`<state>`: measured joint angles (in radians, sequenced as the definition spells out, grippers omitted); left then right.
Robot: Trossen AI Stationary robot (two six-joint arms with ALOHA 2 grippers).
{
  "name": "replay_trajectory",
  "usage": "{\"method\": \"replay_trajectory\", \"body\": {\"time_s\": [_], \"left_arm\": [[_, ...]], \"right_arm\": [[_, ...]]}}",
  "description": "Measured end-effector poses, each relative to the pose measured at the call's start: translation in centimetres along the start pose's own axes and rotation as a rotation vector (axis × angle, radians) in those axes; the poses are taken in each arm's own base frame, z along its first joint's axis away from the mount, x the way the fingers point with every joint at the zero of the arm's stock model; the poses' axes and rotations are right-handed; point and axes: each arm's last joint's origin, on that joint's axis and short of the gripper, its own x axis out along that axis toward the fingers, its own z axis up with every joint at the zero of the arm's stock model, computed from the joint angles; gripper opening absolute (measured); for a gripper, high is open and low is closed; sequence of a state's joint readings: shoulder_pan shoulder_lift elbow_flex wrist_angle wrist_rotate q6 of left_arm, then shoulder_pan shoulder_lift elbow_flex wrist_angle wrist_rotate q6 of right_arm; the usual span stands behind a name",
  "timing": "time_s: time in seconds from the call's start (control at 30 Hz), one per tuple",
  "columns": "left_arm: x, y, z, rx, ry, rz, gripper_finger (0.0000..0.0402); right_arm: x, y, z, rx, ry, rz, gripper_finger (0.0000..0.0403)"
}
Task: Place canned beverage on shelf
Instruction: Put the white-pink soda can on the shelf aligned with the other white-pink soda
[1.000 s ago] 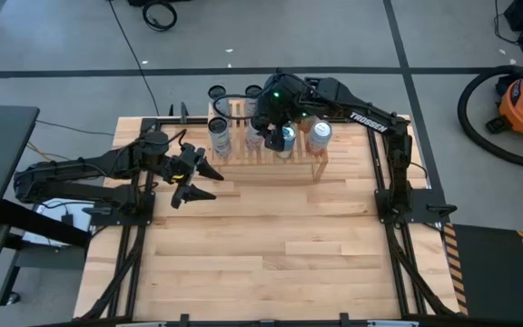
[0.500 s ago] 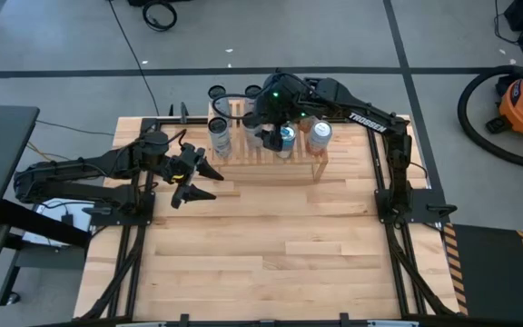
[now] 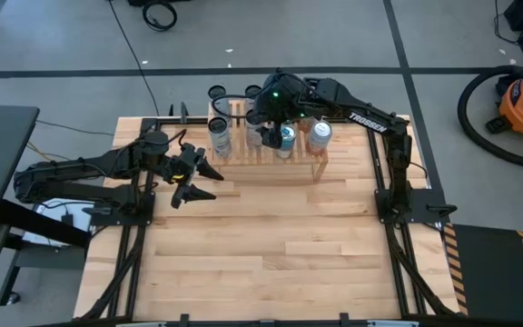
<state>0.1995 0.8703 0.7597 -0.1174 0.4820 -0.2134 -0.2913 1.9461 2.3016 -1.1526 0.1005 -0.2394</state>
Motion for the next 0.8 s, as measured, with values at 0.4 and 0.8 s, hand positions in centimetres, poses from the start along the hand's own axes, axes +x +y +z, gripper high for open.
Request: {"method": "replay_trajectory", "body": {"time_s": [0.4, 0.8], "left_arm": [[0.0, 0.0, 0.0, 0.0, 0.0, 0.0, 0.0318], [0.0, 0.0, -0.1, -0.004, 0.008, 0.002, 0.0318]], "right_arm": [[-1.1, -0.3, 0.7, 0.101, -0.074, -0.017, 0.0337], [0.2, -0.2, 0.7, 0.167, -0.075, -0.042, 0.0337]]}}
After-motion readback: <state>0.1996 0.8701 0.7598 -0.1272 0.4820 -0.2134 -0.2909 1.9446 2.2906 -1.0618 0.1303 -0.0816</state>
